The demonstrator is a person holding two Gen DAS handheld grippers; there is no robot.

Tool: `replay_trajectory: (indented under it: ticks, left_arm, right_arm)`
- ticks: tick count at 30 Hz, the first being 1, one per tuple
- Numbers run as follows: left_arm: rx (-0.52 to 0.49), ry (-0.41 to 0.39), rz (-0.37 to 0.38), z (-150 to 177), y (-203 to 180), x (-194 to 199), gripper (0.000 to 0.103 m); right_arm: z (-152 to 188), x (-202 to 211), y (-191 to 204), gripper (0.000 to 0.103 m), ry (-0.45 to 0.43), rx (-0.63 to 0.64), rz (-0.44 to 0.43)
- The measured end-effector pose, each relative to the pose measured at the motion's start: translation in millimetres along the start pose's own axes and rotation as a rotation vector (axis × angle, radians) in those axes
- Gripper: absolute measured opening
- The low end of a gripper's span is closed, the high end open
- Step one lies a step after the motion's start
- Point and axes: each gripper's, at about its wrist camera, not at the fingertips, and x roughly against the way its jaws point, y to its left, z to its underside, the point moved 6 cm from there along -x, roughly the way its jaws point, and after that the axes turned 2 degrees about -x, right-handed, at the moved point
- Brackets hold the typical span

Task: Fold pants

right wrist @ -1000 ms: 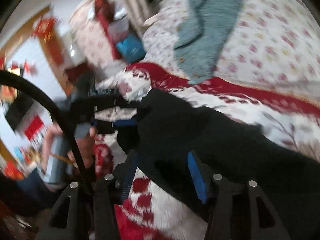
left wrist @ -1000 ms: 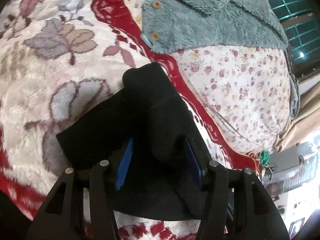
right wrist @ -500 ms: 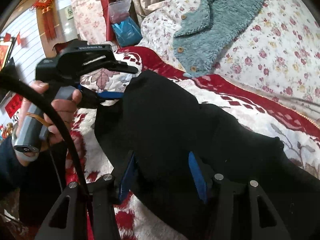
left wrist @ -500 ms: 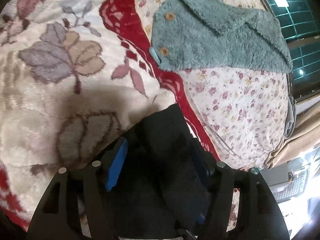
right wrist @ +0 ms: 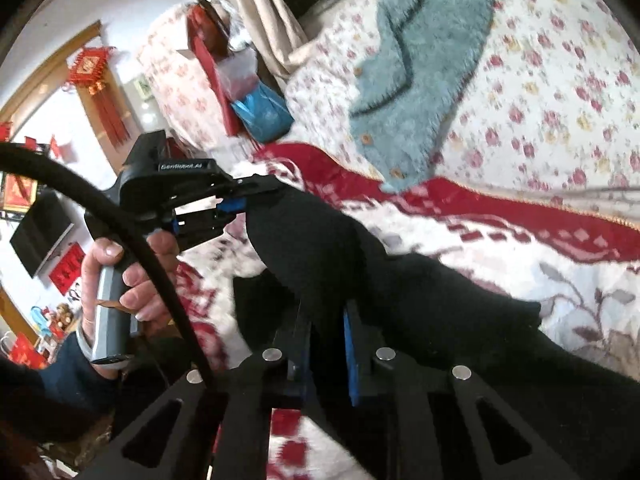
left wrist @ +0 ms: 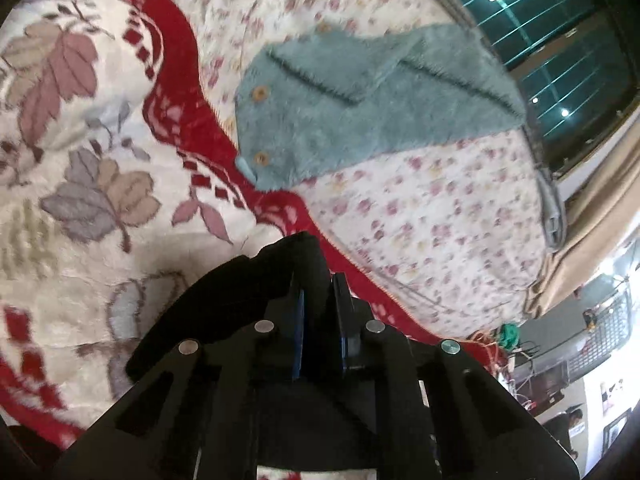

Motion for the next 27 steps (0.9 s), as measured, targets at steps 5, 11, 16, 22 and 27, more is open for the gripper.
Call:
replay_trajectory:
  ticks: [5, 11, 16, 22, 27]
  left_arm:
    - [-0.002, 0.030, -0.135, 24.5, 33.1, 10.7, 0.012]
    - [0.072, 0.124, -0.273, 57.2, 91.2, -14.1, 0.015]
    - [0.087, 0.028, -0.318, 41.4, 93.6, 14.1, 0.023]
    - [-0.012, -0.014, -0.296, 38.8, 59.4, 31.7, 0.029]
    - [-0.088, 0.062, -0.249, 59.2, 22.7, 12.8, 0.030]
  right_arm:
    - [15.6, -6.3, 24.1, 0.013, 0.035, 0.077, -0.011]
    - [55.9, -53.8, -0.2, 0.014, 0.221, 0.022, 0.081]
    - [37.7, -17.6, 0.2, 0.029, 0.122, -0.023, 0.028]
    - [34.8, 22.2, -47.3, 0.030, 0.063, -0.130, 0.123]
    - [39.2, 46.8, -93.2, 0.031, 0.027, -0.276, 0.192]
